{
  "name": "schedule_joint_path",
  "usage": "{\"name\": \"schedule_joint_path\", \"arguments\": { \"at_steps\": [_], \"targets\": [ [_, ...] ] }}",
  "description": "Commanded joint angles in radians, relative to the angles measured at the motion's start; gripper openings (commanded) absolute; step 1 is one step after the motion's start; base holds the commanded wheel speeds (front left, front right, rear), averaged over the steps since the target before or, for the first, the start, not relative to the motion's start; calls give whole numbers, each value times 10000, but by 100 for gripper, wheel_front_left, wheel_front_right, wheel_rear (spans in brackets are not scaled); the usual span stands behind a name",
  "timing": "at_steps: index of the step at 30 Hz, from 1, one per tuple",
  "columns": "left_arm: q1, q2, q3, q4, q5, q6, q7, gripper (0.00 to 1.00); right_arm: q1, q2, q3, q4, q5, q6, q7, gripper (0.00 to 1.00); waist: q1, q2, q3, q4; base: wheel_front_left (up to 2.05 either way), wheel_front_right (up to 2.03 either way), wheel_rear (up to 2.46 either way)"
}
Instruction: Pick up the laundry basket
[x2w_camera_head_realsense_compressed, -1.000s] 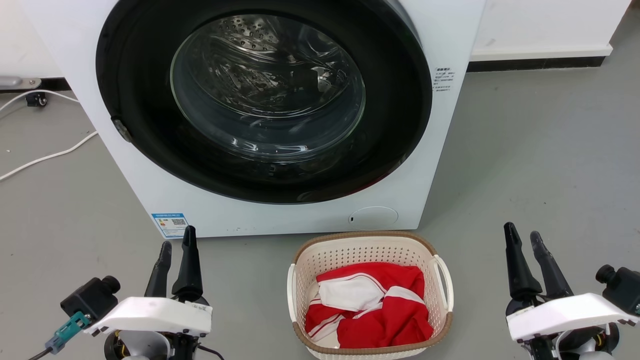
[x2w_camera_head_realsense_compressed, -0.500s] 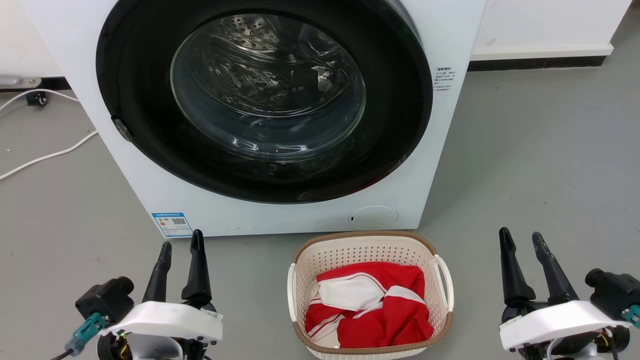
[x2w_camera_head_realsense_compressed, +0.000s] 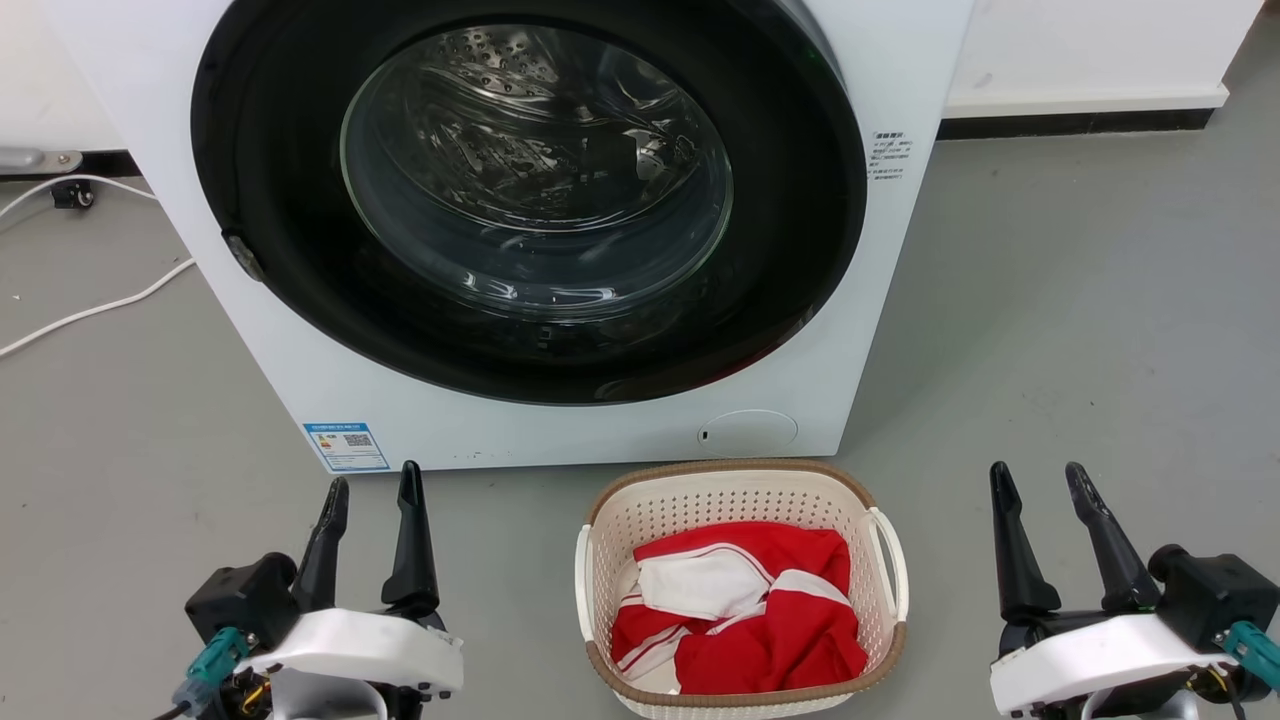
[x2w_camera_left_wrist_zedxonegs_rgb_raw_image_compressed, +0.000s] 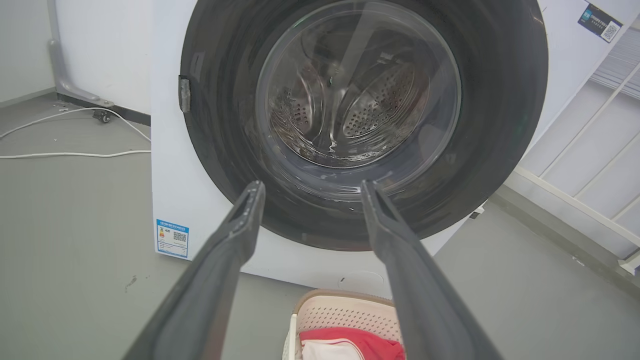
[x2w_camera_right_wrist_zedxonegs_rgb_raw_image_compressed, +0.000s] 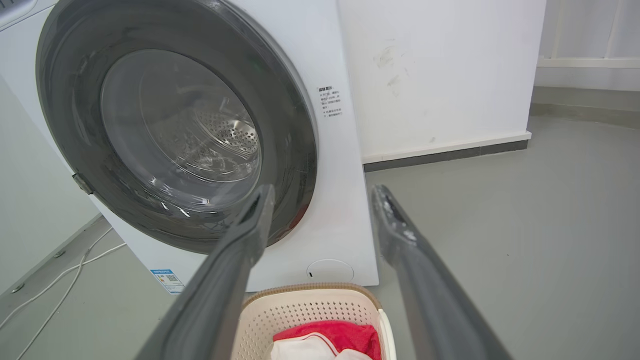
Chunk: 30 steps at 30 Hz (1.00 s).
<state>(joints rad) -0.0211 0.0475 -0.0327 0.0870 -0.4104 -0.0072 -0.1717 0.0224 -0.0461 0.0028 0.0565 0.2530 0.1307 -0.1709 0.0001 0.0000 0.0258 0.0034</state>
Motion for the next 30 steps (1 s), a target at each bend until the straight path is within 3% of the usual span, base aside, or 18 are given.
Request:
{"name": "schedule_joint_path", "arguments": {
  "at_steps": [1,30],
  "targets": [
    [58,32,-34,-127,235,47,-88,100,34,-50,20,-150,-248,0,-89,100,0,0,1,4,0,0,0],
    [228,37,-218,-293,2662,257,-704,100,237,-60,14,-400,-2977,-1,-714,100,-1,0,123,13,0,0,0]
  ]
}}
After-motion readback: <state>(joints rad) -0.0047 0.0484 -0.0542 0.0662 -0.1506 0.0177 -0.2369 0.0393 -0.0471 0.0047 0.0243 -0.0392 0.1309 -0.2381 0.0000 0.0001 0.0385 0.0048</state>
